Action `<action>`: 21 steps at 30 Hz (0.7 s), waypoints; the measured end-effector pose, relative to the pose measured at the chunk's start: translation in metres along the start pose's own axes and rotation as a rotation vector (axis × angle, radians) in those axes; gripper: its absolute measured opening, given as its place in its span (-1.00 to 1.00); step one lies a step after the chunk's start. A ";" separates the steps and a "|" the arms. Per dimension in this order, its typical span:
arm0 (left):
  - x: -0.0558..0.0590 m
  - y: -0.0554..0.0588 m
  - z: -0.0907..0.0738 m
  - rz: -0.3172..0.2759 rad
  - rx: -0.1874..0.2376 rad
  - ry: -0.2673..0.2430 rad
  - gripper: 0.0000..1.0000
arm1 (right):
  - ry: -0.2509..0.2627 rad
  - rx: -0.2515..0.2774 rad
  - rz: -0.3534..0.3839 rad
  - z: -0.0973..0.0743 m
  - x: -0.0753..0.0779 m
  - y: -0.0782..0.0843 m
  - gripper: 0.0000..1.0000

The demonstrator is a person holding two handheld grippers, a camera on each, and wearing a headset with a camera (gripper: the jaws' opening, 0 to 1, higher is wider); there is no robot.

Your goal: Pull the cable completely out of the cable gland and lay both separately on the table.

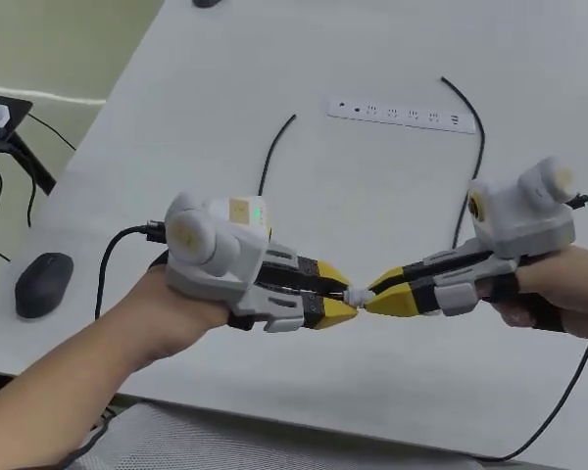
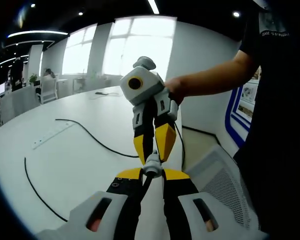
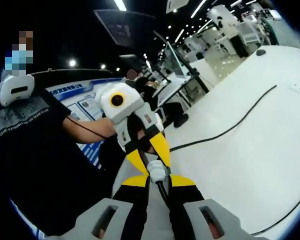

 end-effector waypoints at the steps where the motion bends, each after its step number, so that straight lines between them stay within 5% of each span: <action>1: 0.000 0.000 0.001 -0.002 0.000 -0.002 -0.70 | -0.001 0.000 -0.001 0.000 0.000 0.000 -0.82; 7: -0.002 0.000 0.004 -0.016 -0.005 -0.009 -0.70 | 0.005 -0.018 -0.053 -0.002 0.001 0.001 -0.84; 14: -0.001 0.005 0.003 -0.036 -0.007 -0.004 -0.70 | 0.111 -0.093 -0.340 0.002 -0.012 -0.002 -0.85; 19: -0.002 0.010 -0.001 -0.050 -0.011 0.024 -0.70 | 0.242 -0.222 -0.639 0.014 -0.031 -0.003 -0.85; 21: -0.002 0.012 -0.002 -0.058 -0.021 0.040 -0.70 | 0.291 -0.259 -0.694 0.019 -0.036 -0.001 -0.86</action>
Point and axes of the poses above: the centre of the closed fingertips' face, and the gripper's own axes: z roughly forward along the fingers, x roughly to its right, y roughly out of its underside, the point moved 9 cm from there along -z, roughly backward along the fingers, and after that the axes turned 11 degrees about -z, right-handed, at the moved point
